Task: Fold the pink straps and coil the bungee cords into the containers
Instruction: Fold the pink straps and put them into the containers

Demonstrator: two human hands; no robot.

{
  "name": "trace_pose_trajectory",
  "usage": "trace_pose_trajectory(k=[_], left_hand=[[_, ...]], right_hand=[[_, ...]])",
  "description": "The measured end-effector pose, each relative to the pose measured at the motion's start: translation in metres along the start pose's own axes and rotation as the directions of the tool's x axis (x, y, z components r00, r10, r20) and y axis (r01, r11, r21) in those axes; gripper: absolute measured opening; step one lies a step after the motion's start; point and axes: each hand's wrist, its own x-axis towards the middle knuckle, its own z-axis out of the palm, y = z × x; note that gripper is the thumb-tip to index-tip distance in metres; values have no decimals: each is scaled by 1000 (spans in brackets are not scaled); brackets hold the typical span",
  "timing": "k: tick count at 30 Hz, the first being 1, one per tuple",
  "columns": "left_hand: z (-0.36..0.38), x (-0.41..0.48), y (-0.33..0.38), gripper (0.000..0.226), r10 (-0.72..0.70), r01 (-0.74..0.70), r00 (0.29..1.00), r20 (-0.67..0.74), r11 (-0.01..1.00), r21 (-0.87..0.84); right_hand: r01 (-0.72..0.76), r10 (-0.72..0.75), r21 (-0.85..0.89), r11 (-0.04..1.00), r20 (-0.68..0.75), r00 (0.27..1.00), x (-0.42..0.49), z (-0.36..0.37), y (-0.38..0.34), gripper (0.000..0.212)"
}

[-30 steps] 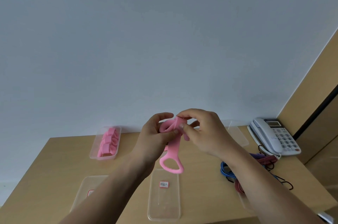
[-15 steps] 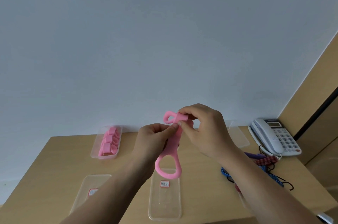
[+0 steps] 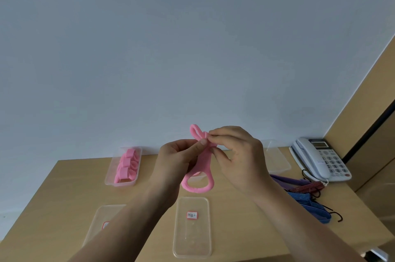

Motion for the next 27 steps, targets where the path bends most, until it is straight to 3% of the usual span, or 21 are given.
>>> trace_pose_trajectory(k=[3,6,9,12,15,20,27], left_hand=[[-5,4,-4,29,0,0,1000,0,1000,2],[-8,6,-5,16,-9,9,999,45,1000,-1],[-8,6,-8,18,-6,6,997,81,1000,6],[-7,8,-10,20,-9,9,996,83,1000,0],[-7,9,-11,36,-26,30,996,90,999,-34],[-4,8,-15,36,-127,120,971,202,992,47],[-9,7,-21,42,-156,182,935,319,982,-53]], right_hand=[[34,-34,5,999,28,999,3,-4,0,18],[-60,60,0,998,80,995,9,-10,1,17],[-196,204,-54,979,308,929,17,-12,5,27],[-265,237,-5,964,468,851,21,-12,8,18],[-325,293,-3,946,444,847,20,-14,9,21],[-395,357,52,917,335,872,18,-14,10,24],[-266,258,10,964,213,942,9,-7,5,26]])
